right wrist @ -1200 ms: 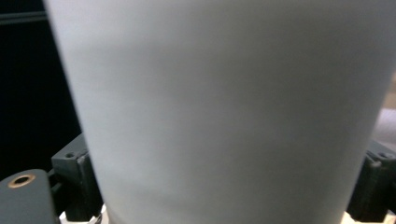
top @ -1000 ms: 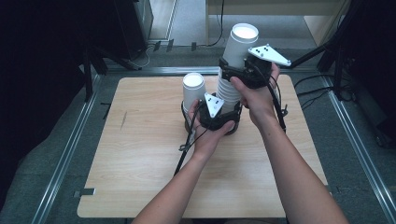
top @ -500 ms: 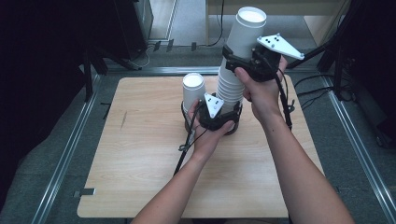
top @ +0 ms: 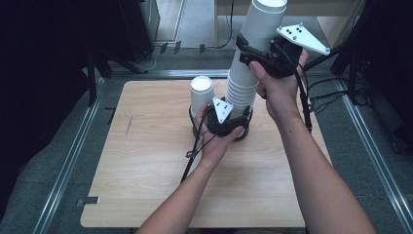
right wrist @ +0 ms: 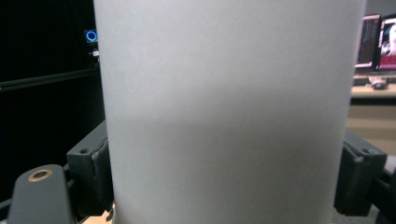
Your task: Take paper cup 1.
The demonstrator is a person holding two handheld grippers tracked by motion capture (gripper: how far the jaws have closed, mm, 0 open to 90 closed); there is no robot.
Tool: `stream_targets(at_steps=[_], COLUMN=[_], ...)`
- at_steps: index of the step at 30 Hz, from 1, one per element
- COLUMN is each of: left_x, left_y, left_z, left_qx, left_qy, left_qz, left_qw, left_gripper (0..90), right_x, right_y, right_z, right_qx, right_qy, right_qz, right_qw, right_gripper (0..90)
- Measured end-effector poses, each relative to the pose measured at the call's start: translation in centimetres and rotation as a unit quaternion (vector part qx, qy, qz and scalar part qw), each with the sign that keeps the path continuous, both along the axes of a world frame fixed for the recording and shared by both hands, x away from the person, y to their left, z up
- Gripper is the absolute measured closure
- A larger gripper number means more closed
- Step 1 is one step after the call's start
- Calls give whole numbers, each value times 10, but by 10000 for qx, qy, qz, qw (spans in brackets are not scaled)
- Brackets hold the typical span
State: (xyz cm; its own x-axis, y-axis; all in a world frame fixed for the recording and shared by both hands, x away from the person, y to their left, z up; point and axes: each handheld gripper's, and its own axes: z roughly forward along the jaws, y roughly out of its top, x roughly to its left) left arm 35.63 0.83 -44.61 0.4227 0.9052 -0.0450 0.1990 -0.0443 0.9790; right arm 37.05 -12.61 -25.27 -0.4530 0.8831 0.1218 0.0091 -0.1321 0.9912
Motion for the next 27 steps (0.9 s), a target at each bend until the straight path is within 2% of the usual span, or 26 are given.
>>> stream_targets(at_steps=[6,12,18,27], left_x=[0,0,0,-3], left_y=[0,1,1,3], left_z=[0,0,1,1], left_qx=[4,19,11,25], left_qy=[3,9,22,20], left_qz=[5,-9,-23,-54], left_qw=[10000,10000,10000,10000], left_gripper=[164,168,169,193], right_x=[-11,-22,-34,-49], right_y=[-2,-11,-16,-27], right_z=[10,15,9,-4], right_qx=[-89,-54,-167,-138], right_qy=[-267,-365,-422,-390], right_qz=[-58,-114,-117,-109], right_qw=[9996,9993,9989,9991], right_gripper=[152,157,158,159])
